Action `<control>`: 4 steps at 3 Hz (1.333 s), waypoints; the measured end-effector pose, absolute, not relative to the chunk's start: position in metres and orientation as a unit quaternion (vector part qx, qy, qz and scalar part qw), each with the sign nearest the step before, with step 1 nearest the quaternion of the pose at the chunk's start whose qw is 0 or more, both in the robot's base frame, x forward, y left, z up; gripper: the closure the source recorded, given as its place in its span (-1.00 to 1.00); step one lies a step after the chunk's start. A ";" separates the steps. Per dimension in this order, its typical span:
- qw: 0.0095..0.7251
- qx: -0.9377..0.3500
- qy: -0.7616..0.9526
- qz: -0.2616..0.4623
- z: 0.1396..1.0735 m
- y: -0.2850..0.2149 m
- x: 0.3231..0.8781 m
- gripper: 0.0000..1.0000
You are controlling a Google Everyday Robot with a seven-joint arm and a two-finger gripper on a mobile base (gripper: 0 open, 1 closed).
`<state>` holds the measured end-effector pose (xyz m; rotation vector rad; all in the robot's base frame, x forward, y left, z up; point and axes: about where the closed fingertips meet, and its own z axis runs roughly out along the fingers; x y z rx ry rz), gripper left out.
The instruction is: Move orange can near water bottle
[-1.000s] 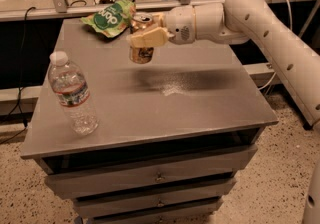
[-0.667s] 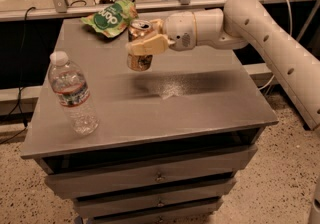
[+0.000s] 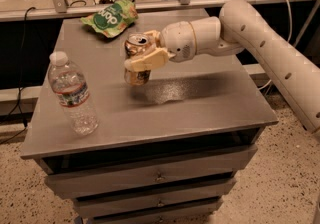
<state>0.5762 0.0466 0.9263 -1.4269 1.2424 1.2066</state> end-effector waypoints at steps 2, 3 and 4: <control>0.384 -0.614 0.465 0.509 0.912 0.065 0.548 1.00; 0.384 -0.615 0.464 0.509 0.912 0.065 0.548 1.00; 0.383 -0.621 0.457 0.509 0.918 0.071 0.550 1.00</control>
Offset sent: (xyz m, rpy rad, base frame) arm -0.0396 0.0230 -0.0205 -0.0519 0.0158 0.2153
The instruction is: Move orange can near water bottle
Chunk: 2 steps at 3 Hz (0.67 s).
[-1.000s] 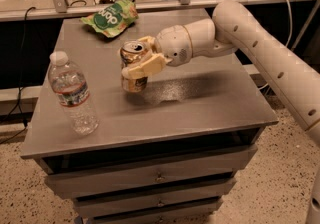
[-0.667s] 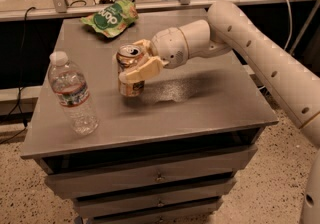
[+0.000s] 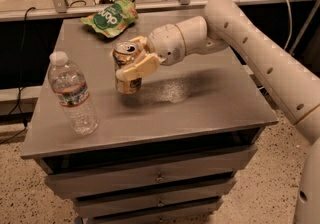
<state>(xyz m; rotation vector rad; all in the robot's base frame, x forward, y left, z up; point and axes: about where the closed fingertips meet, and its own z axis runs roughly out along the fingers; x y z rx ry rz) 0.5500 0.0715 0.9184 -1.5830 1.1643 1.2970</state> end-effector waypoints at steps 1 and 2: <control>0.376 -0.629 0.436 0.522 0.921 0.098 0.545 1.00; 0.365 -0.635 0.413 0.542 0.918 0.120 0.535 1.00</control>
Offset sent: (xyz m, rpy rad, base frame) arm -0.0255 0.0700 -0.0068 0.0688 0.0270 0.1764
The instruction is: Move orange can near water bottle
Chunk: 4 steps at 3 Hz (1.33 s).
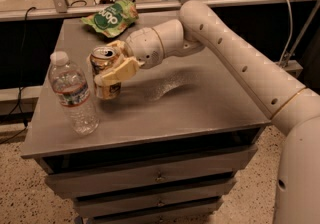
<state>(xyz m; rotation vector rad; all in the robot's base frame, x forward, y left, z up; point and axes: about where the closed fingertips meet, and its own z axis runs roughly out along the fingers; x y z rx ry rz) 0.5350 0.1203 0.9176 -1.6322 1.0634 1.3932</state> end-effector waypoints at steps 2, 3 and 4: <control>0.331 -0.644 0.385 0.573 0.907 0.126 0.512 0.53; 0.320 -0.645 0.379 0.582 0.904 0.122 0.505 0.06; 0.315 -0.645 0.374 0.587 0.901 0.122 0.501 -0.40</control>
Offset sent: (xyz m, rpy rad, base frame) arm -0.0323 -0.0029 -0.0159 0.0057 0.0601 0.1492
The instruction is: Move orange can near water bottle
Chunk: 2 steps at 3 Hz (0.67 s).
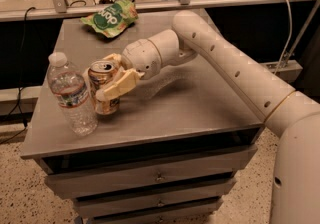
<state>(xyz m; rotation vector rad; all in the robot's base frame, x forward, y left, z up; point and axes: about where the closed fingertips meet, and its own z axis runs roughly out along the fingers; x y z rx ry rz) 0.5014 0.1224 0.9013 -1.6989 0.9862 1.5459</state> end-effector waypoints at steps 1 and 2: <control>0.313 -0.646 0.371 0.589 0.899 0.122 0.501 -0.87; 0.314 -0.646 0.372 0.588 0.898 0.121 0.502 -1.00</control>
Offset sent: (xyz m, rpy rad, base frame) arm 0.0034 -0.0104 -0.0072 -0.0009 -0.0060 -0.0002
